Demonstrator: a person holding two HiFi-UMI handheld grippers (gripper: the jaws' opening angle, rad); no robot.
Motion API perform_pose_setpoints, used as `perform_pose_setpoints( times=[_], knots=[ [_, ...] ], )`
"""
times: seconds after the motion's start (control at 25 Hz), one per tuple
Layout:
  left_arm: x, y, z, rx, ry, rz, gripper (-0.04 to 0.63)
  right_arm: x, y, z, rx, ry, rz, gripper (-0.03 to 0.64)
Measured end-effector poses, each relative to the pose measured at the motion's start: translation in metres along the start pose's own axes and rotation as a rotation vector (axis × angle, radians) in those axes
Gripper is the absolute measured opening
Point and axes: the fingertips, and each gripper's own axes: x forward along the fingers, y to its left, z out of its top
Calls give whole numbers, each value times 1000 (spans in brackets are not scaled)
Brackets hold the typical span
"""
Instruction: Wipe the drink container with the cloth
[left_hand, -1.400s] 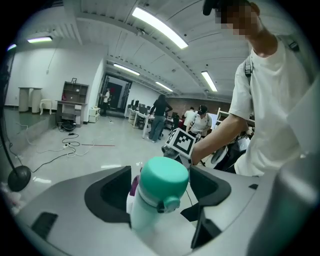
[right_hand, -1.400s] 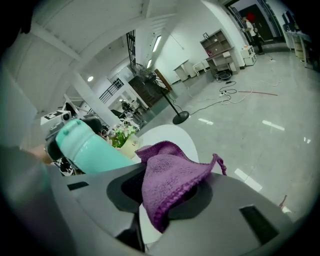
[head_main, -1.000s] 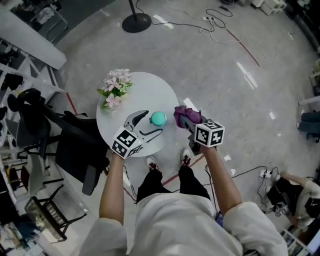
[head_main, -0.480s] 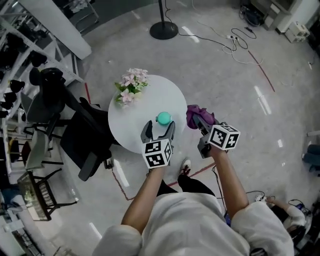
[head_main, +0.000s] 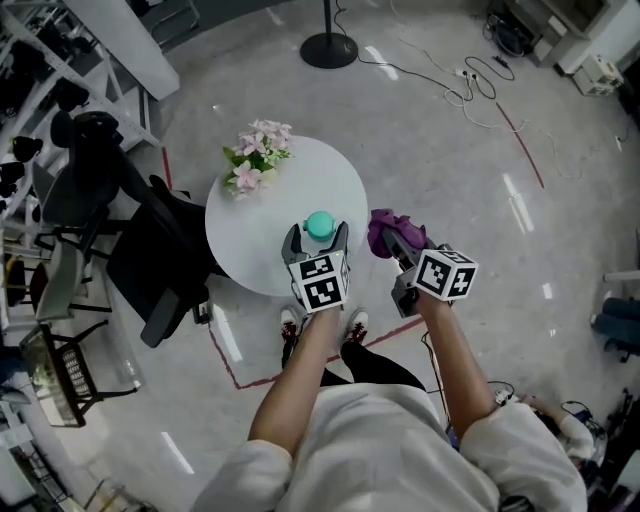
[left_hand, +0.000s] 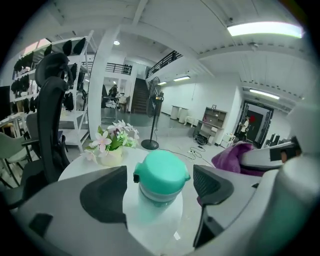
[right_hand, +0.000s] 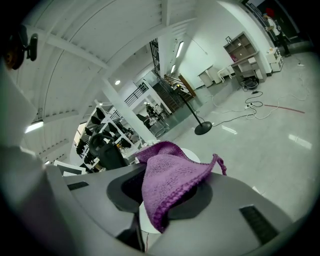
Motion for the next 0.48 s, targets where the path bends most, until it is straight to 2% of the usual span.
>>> perform_pose_setpoints(
  times=[0.08,0.16,0.28,0.4,0.48],
  knots=[
    [2,1,3,30,0,-11,407,3,0,-2,1,2,-4,103],
    [3,0,3,63,6,-40,354,6,1,-2,7,-1,-9,103],
    [4,-3,4,107,21,-99,353,9,5,-1,10,-8,-10,103],
    [4,-7,4,180,28,-205,353,12,7,0,7,-17,-17,103],
    [4,-13,3,250,24,-312,353,13,8,0,14,-23,-19,103]
  ],
)
